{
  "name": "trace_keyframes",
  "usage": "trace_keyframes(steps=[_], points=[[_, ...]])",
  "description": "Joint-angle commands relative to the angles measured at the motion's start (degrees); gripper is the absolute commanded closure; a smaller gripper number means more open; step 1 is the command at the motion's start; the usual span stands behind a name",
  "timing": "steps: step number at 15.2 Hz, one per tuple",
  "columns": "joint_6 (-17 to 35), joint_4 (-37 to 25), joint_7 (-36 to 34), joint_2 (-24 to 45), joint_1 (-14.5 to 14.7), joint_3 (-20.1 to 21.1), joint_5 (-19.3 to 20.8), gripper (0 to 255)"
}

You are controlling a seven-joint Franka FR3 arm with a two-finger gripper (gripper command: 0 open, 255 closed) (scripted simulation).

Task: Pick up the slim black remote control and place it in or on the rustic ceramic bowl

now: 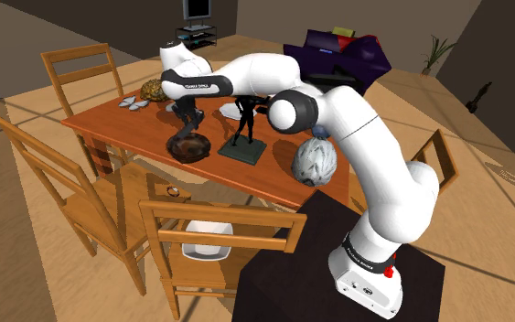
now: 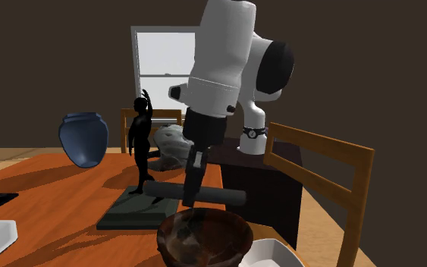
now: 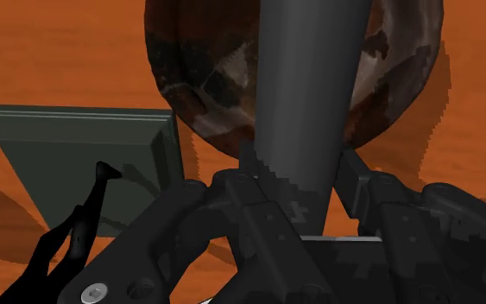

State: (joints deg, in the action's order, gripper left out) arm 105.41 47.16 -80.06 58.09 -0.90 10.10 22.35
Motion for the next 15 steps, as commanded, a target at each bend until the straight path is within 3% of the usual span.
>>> trace_keyframes(steps=[1, 7, 15], points=[[0.71, -0.31, -0.1, 0.97, -0.01, -0.1, 0.08, 255], [4.39, 1.75, -1.09, 2.72, -0.18, -0.34, 0.51, 255], [4.39, 1.75, -1.09, 2.72, -0.18, -0.34, 0.5, 255]])
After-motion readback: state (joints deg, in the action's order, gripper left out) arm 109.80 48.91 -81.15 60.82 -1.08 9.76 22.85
